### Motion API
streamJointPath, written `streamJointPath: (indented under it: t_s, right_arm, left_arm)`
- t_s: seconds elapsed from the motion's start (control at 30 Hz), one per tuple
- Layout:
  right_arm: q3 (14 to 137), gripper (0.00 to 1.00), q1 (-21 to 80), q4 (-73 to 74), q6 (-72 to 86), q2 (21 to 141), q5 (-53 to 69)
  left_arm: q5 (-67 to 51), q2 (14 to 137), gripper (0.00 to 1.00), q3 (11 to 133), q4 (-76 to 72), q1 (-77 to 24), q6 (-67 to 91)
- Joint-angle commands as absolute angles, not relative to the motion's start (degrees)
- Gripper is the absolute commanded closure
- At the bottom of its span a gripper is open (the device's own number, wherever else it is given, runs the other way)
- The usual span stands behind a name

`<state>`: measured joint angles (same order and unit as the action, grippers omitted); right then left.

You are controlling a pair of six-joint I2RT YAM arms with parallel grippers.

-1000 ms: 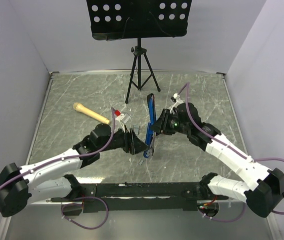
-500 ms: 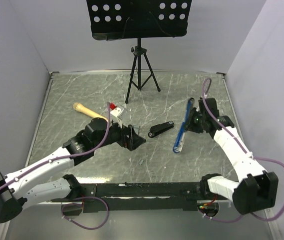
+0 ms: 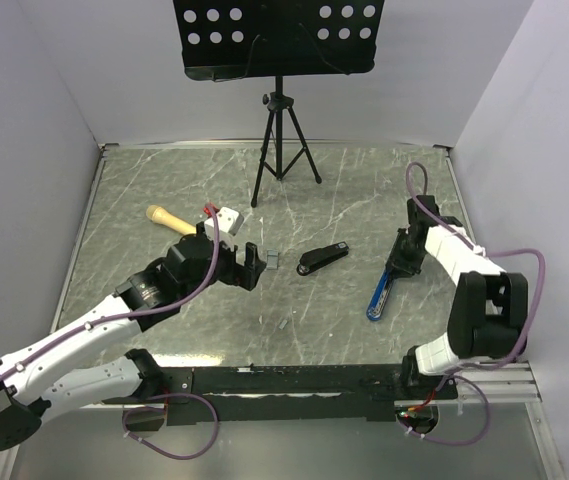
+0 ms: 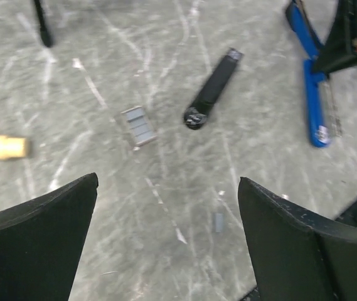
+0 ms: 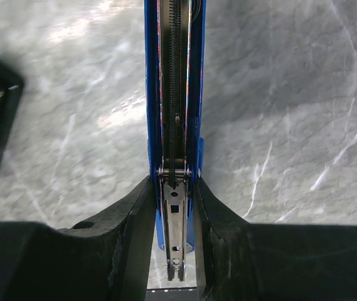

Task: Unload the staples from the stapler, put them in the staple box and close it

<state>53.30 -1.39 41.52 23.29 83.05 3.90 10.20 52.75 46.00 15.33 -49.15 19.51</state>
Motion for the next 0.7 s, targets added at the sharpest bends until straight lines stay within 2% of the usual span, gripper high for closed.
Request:
streamJointPath:
  t_s: [0.0,0.23,0.3,0.33,0.43,0.6,0.67]
  right_arm:
    - [57.57,0.94,-2.46,39.64,23.73,86.21,3.00]
    - [59.32,0.75,-2.81,40.07,24.87,90.08,1.94]
    - [60.46,0.64,-2.73,41.39,25.40,90.18,1.32]
    - [60.90,0.55,-2.81,42.44,25.84,89.13,0.62]
    - [62.22,0.41,-2.81,45.42,26.45,85.89,0.09]
    - [62.32,0.36,-0.80,48.25,31.44,78.77,0.79]
    - [61.70,0.34,3.06,47.73,34.79,76.91,2.10]
  left_arm:
    - [16.70,51.77,0.03,47.11,17.14,-49.31,17.84]
    - [17.93,50.28,0.03,46.94,18.19,-49.22,17.14]
    - [17.40,49.40,0.03,46.67,18.19,-49.31,17.05]
    - [17.66,48.87,0.03,46.58,18.37,-49.22,17.14]
    - [17.58,48.08,0.03,46.41,18.54,-49.22,17.23]
    - [16.18,46.67,0.03,46.58,18.37,-49.31,17.58]
    - [15.65,45.36,0.03,46.23,17.67,-49.22,18.02]
